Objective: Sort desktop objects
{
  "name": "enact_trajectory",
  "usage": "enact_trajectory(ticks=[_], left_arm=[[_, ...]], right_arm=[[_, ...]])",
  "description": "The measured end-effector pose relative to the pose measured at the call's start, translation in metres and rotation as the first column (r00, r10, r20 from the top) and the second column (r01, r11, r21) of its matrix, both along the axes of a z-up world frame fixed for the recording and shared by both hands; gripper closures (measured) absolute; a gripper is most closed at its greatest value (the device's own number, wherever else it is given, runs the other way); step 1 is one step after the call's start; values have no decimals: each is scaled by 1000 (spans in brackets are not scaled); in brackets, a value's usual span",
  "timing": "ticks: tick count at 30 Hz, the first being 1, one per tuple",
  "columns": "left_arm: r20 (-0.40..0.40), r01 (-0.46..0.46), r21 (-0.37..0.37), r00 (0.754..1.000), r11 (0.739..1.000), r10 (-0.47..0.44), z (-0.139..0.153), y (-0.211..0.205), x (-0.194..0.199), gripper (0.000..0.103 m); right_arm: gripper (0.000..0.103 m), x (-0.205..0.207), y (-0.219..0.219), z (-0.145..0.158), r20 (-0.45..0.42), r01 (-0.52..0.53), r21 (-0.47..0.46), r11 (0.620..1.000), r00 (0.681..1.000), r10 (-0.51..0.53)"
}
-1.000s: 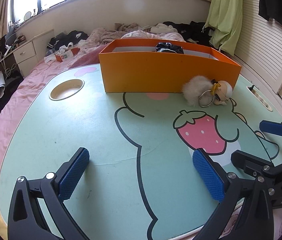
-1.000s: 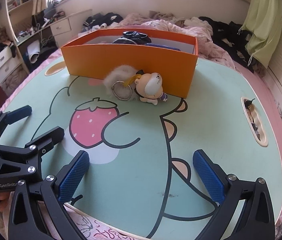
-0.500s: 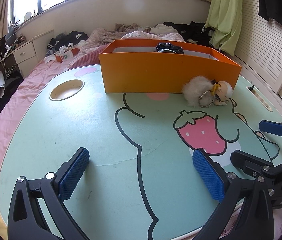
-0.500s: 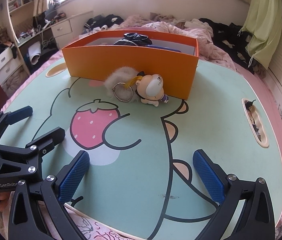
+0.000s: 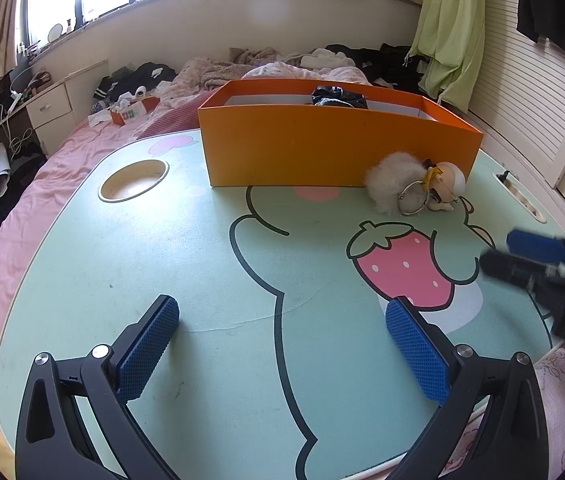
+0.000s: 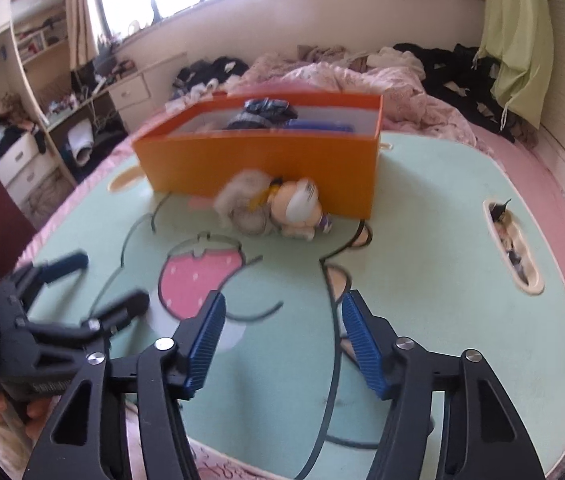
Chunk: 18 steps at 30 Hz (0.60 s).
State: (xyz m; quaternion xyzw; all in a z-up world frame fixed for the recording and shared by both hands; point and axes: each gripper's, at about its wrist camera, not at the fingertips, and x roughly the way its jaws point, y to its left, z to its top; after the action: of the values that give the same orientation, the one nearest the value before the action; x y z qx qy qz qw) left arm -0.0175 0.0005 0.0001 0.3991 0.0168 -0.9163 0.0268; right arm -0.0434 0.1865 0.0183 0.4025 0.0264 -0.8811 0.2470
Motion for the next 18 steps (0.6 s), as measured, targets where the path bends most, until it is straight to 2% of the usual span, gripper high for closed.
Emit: enact_trajectory(ticks=[5,8,11,17,18], left_arm=[[0,0,-1,1000,1000,0,0,0,1,0],[0,0,0,1000,1000,0,0,0,1,0],[-1,1,0,1000,1000,-1,0,0,1,0],[-1,1,0,1000,1000,-1,-1,0,1,0],[-1,1,0,1000,1000,-1,-1,0,1,0]], right_arm=[[42,-21,1,21,-35,71,-42,997,997,-72],[44,-42,2,24,35,88,-113,990,996,-85],[48,-59,-3,23,93,111,-141,984,991,-98],[48,-78,-23,16,137,124,-101,987,984,-109],[51,-80,-26,13,145,125,-87,988,983,-112]])
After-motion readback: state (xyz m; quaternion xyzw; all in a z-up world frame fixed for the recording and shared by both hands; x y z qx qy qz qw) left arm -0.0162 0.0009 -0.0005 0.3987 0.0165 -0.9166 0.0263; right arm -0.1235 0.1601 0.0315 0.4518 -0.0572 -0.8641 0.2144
